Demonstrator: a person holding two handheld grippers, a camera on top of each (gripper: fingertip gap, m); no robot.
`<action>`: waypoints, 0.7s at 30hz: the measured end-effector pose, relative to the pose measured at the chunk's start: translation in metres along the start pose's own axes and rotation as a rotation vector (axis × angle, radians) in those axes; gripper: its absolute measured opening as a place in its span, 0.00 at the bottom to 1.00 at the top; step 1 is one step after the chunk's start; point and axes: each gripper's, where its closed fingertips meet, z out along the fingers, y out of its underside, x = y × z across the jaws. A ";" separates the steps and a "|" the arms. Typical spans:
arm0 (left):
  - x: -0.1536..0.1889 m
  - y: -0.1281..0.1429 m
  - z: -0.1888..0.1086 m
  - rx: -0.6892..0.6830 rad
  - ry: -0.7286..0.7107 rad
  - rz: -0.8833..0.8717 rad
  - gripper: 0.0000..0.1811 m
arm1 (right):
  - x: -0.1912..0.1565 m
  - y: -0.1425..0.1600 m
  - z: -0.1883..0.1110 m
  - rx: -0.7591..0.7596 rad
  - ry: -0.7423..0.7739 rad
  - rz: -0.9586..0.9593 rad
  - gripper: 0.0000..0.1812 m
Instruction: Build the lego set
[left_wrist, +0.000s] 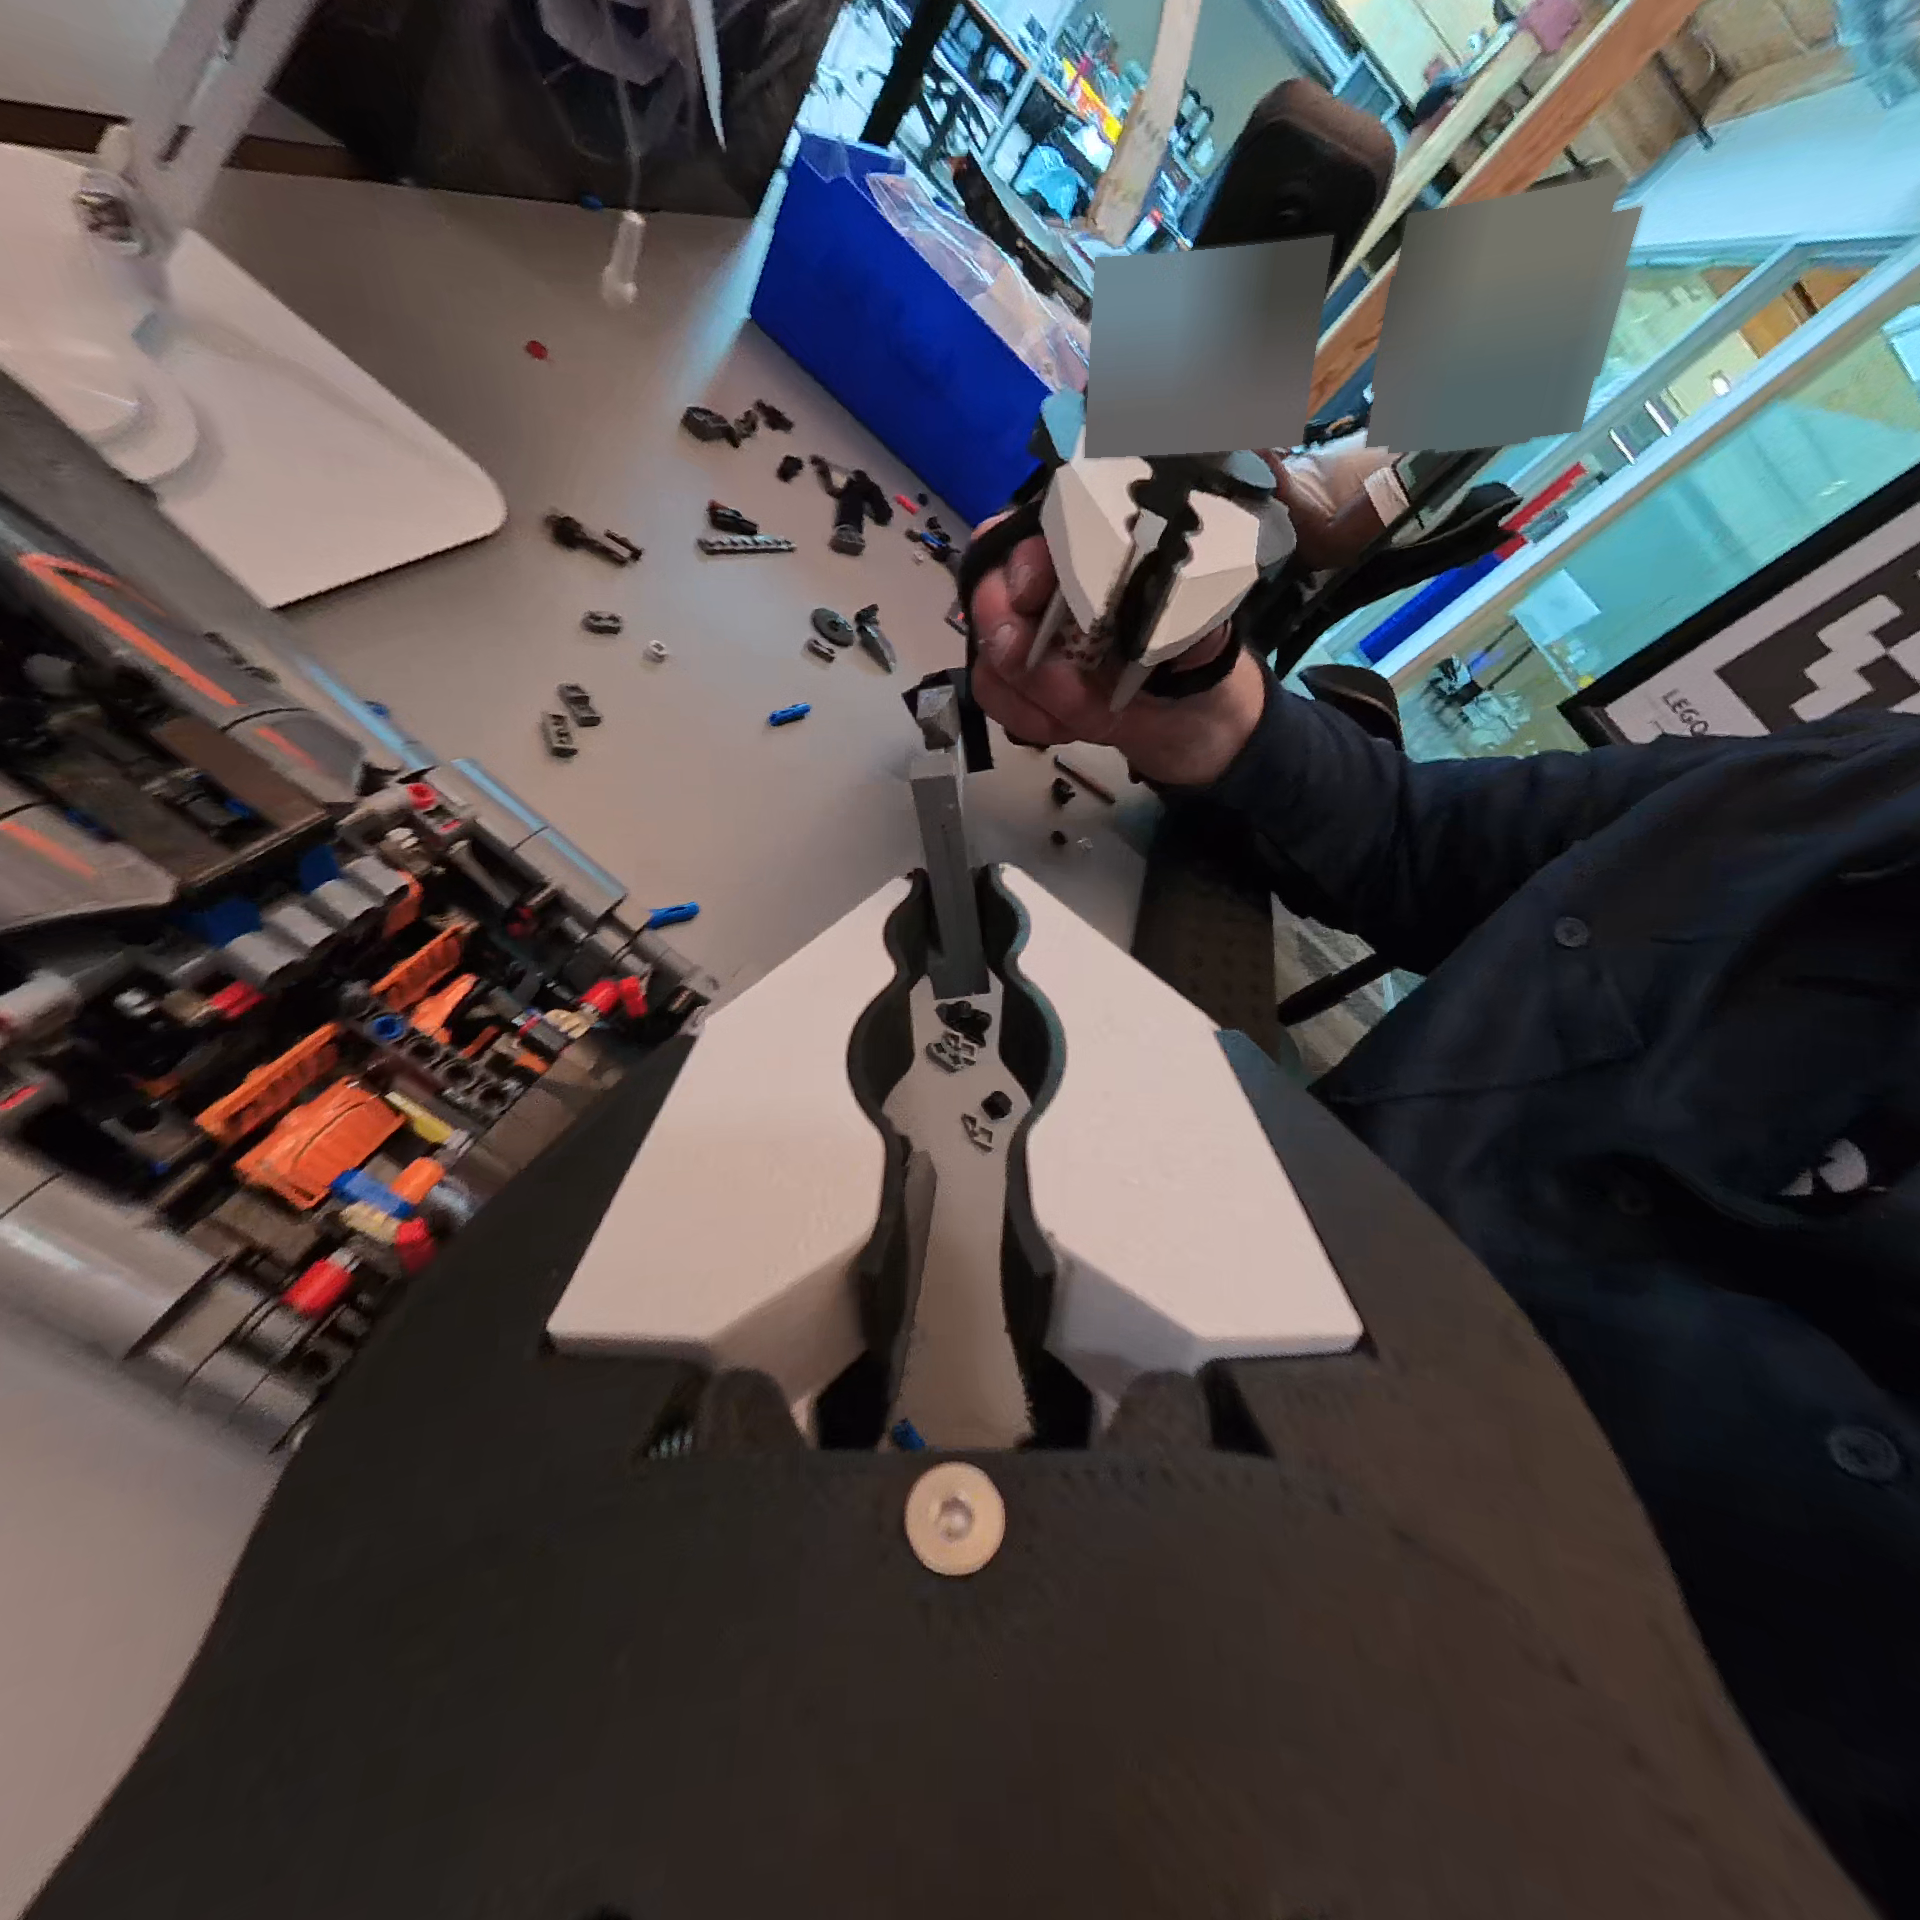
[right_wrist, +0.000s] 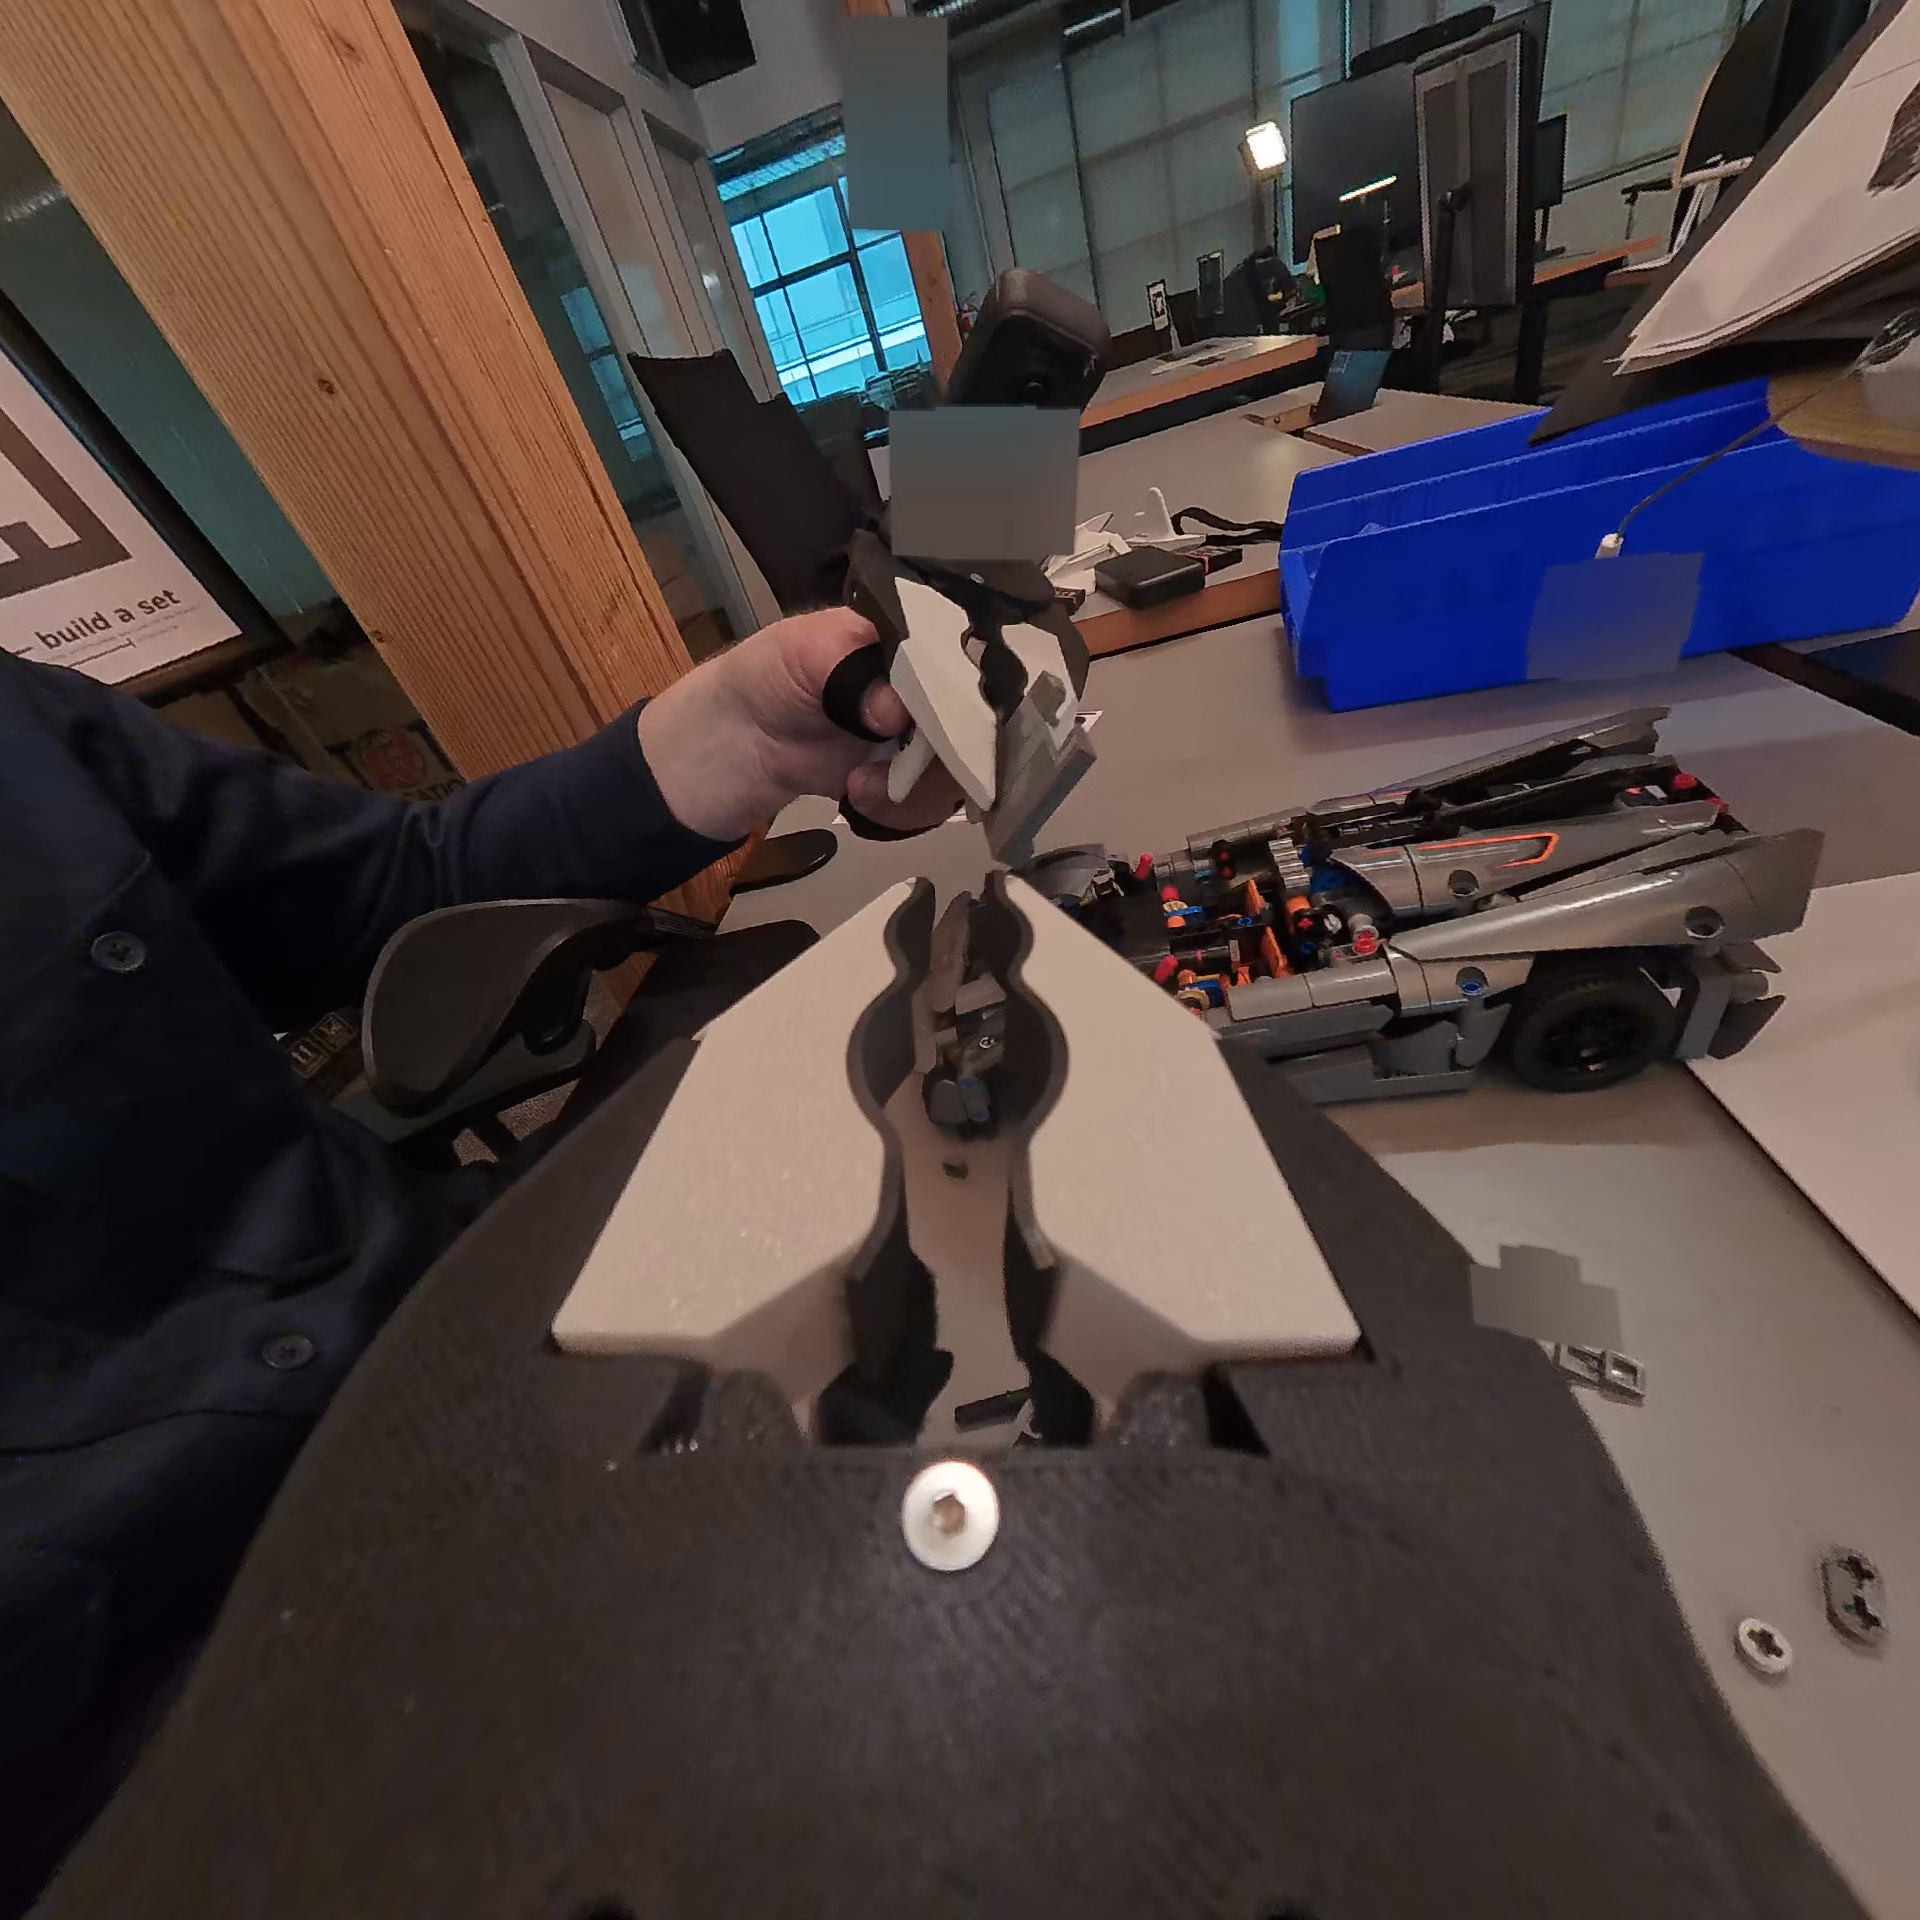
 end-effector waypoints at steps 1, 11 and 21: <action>0.002 0.002 0.003 -0.014 0.005 0.010 0.04 | 0.000 0.000 0.001 -0.002 0.004 -0.001 0.05; 0.036 0.021 0.045 -0.153 0.099 0.169 0.04 | -0.014 0.007 0.013 -0.037 -0.044 0.021 0.07; 0.039 0.031 0.063 -0.217 0.053 0.299 0.04 | -0.018 0.020 0.021 -0.096 -0.053 -0.012 0.07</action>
